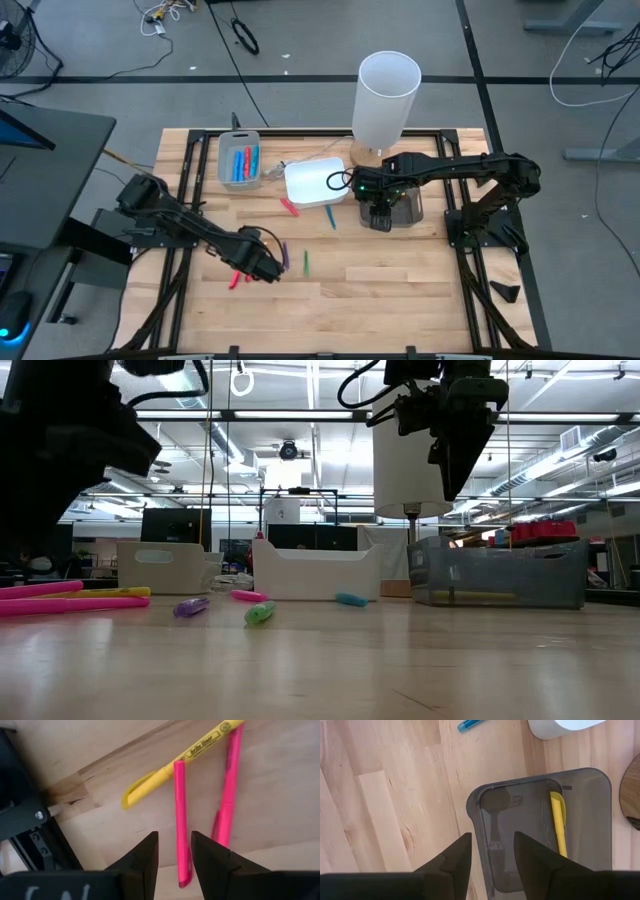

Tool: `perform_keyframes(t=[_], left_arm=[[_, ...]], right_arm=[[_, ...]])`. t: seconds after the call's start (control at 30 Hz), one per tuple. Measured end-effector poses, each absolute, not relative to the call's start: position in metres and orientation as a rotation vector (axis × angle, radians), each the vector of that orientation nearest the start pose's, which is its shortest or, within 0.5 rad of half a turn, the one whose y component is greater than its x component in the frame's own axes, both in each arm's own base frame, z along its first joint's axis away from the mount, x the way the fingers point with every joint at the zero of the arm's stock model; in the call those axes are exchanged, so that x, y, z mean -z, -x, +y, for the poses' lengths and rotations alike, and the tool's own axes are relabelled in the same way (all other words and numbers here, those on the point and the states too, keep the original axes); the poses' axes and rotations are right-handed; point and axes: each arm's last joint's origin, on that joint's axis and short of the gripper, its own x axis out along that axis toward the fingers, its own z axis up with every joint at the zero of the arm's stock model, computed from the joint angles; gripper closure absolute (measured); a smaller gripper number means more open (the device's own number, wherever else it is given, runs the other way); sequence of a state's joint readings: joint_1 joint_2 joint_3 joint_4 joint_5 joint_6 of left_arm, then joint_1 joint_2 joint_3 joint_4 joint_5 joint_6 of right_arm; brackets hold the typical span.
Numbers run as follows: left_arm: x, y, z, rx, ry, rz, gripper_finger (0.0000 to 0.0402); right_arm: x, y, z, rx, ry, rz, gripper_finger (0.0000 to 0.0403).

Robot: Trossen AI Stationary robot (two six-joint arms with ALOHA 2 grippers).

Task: Pick & Place Markers
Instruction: Put the left pink pen into the black transparent bin

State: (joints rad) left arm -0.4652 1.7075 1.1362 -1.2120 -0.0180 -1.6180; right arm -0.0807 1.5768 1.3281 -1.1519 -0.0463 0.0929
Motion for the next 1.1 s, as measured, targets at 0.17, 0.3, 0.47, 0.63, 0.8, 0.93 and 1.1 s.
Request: perform_keyframes(t=[0.17, 0.3, 0.47, 0.63, 0.8, 0.93, 1.1], left_arm=[[-0.173, -0.249, -0.127, -1.097, 0.698, 1.494, 0.028], [-0.164, -0.252, -0.131, -1.098, 0.686, 1.498, 0.028], [-0.151, -0.257, -0.134, -1.111, 0.673, 1.503, 0.028], [-0.143, -0.256, -0.134, -1.142, 0.657, 1.494, 0.028], [-0.132, -0.25, -0.132, -1.191, 0.671, 1.478, 0.028], [-0.13, -0.249, -0.132, -1.155, 0.686, 1.497, 0.028], [-0.13, -0.25, -0.132, -1.138, 0.684, 1.508, 0.0292]], right_arm=[[-0.27, -0.289, -0.022, 0.094, -0.167, 1.397, 0.0257], [-0.27, -0.289, -0.022, 0.096, -0.17, 1.397, 0.0257], [-0.27, -0.289, -0.022, 0.101, -0.175, 1.397, 0.0257], [-0.27, -0.289, -0.022, 0.111, -0.193, 1.396, 0.0257], [-0.27, -0.29, -0.02, 0.079, -0.215, 1.388, 0.0257], [-0.27, -0.29, -0.016, 0.065, -0.211, 1.389, 0.0257], [-0.271, -0.291, -0.012, 0.044, -0.201, 1.384, 0.0257]])
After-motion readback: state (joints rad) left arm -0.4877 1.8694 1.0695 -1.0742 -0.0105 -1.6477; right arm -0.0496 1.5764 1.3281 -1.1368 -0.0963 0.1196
